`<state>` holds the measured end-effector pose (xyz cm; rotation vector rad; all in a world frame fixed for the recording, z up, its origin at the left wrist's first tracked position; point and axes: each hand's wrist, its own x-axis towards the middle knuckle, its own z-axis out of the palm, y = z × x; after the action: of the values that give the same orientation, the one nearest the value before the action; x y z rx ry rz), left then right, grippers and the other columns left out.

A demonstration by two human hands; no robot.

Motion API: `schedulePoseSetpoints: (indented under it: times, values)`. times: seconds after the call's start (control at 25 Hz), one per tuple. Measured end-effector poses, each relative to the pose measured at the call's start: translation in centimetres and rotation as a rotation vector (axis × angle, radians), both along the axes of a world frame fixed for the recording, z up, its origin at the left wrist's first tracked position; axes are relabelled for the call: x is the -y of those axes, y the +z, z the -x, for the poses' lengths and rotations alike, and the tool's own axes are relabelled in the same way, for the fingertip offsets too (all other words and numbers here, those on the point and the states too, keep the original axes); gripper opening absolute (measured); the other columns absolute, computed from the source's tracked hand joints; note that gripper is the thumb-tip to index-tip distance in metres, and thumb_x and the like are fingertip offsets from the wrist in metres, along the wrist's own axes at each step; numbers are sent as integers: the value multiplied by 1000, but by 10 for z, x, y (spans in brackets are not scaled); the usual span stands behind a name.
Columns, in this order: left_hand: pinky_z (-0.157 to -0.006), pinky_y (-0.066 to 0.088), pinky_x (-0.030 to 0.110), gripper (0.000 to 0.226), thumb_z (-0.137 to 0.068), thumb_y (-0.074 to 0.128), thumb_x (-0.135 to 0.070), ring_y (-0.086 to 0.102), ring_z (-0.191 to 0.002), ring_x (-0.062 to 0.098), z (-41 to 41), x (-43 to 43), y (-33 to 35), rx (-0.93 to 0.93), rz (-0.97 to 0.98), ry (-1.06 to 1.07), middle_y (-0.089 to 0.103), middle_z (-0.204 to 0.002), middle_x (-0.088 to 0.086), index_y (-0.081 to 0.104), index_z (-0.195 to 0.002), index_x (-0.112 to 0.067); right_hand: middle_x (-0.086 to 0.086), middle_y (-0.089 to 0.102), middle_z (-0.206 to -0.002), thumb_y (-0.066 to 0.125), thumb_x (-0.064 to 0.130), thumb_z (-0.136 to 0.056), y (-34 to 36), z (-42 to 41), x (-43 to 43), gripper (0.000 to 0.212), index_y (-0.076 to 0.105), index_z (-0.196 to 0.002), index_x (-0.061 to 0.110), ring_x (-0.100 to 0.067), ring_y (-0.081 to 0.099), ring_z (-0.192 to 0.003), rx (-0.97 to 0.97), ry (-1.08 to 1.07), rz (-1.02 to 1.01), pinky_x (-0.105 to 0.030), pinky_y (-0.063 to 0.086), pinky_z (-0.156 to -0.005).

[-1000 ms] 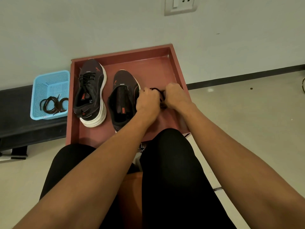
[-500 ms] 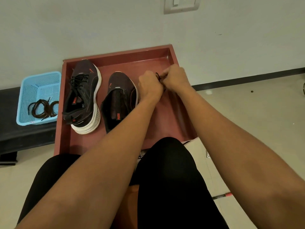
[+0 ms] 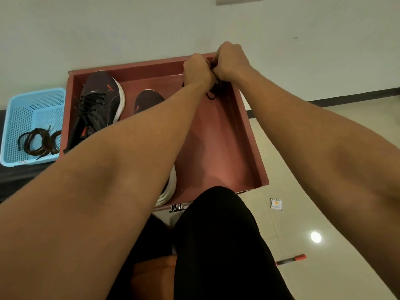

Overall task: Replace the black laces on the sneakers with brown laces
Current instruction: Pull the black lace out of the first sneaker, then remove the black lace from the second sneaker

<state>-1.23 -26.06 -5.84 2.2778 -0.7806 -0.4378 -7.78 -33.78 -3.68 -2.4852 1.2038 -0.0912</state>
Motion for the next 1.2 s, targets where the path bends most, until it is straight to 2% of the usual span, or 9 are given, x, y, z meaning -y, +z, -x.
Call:
schedulePoseSetpoints:
  times: [0.12,0.2,0.36,0.48,0.6,0.72,0.88,1.08,1.2]
  values:
    - [-81,60,37,27,-83,54,2,70,-96,24,-11,-2,-4,34,-20,0,73,-105,7,74,-98,-8,-12,69,-97,64,4,-84,-1,1,-1,21,74,-102,3,-25,67,-83,39,6,5,-38,62,-78]
    - [-79,60,36,27,-81,58,-2,70,-94,22,-17,-6,-3,53,-23,-27,74,-102,5,75,-100,-9,-12,73,-105,63,6,-86,1,6,-5,26,77,-108,7,-26,72,-93,93,-12,0,-37,62,-85]
    - [-83,55,21,30,-84,68,-8,71,-100,14,-15,-37,24,105,50,-91,75,-109,0,76,-113,-16,-4,74,-124,65,15,-92,22,27,-27,35,75,-125,14,-16,70,-112,301,-52,-40,-10,47,-86]
    - [-82,47,5,28,-91,68,-15,69,-94,0,-2,-90,57,156,246,-124,75,-112,-6,75,-118,-15,6,77,-117,70,24,-93,46,52,-68,32,77,-123,18,-2,69,-104,515,-23,-123,5,40,-79]
    - [-83,50,6,24,-95,65,-18,67,-91,-12,20,-166,80,126,388,-94,74,-108,-15,74,-117,-17,13,76,-113,73,30,-95,58,75,-122,30,77,-124,22,4,70,-98,613,35,-233,-2,47,-83]
    - [-86,49,5,22,-97,66,-22,66,-98,-13,32,-235,83,101,359,-23,72,-107,-21,73,-118,-24,15,74,-117,73,37,-95,59,88,-166,35,74,-129,25,9,68,-96,582,51,-286,-3,47,-81]
    - [-86,49,5,24,-98,67,-17,66,-96,-13,32,-293,74,79,293,79,72,-108,-17,73,-122,-18,12,74,-124,75,38,-95,60,94,-205,40,72,-133,24,8,67,-95,467,82,-336,-3,45,-79]
    - [-100,48,29,45,-94,74,-20,62,-120,20,32,-312,45,53,10,55,64,-130,7,60,-136,-12,-5,73,-128,78,36,-92,52,80,-235,49,68,-136,14,-22,69,-117,67,228,-237,-30,54,-98]
    - [-93,49,34,40,-94,71,-10,63,-117,30,35,-306,33,-39,-77,9,66,-123,13,57,-132,-8,-9,74,-123,78,23,-92,37,68,-240,41,71,-130,11,-27,72,-103,-10,251,-204,-38,58,-95]
